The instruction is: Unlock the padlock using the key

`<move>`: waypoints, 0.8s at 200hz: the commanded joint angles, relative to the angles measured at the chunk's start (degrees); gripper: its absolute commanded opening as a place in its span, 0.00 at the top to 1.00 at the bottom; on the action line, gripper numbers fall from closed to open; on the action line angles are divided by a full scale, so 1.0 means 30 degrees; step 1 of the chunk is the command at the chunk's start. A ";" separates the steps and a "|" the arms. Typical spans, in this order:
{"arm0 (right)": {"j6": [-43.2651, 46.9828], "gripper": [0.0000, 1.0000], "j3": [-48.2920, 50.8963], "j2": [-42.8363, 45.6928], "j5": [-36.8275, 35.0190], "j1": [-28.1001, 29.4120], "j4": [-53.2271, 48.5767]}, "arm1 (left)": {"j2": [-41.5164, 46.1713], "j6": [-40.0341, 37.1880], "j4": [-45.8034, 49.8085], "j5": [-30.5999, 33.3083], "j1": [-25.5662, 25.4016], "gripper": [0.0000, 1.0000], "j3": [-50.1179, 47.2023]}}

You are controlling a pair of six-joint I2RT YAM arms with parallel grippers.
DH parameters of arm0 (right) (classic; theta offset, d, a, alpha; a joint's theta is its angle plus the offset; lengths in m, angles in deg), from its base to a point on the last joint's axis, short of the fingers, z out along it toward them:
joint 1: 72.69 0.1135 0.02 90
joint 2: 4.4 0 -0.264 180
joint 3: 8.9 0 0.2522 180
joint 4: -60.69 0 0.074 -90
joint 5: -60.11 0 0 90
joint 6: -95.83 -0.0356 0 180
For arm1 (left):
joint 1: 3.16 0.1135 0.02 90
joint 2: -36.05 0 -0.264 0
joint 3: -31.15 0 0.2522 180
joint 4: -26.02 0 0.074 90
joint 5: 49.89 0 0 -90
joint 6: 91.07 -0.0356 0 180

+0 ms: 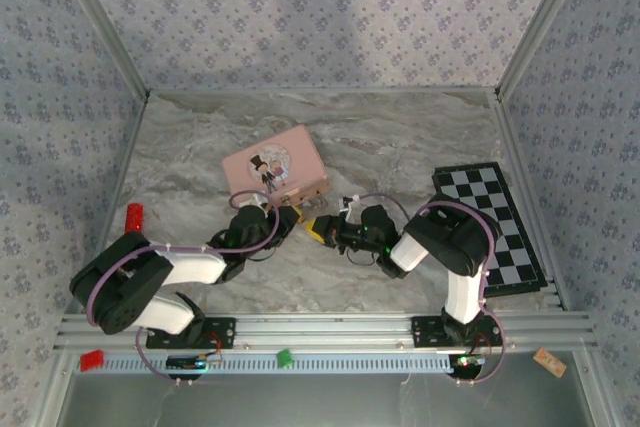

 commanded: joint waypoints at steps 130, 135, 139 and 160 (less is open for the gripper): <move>0.0066 0.93 -0.1352 -0.0335 -0.0432 -0.0670 0.0908 | -0.2690 0.0355 -0.2697 -0.3179 -0.1278 1.00 0.2235; 0.0043 0.93 -0.1282 -0.0339 -0.0434 -0.0682 0.0896 | -0.2705 0.0449 -0.2668 -0.3080 -0.1298 1.00 0.2167; 0.0051 0.93 -0.1235 -0.0337 -0.0460 -0.0696 0.0908 | -0.2745 0.0485 -0.2635 -0.2975 -0.1299 1.00 0.2137; 0.0114 0.90 -0.0829 -0.0368 -0.0437 -0.0919 0.0909 | -0.2629 0.0678 -0.2043 -0.2611 -0.1170 1.00 0.2100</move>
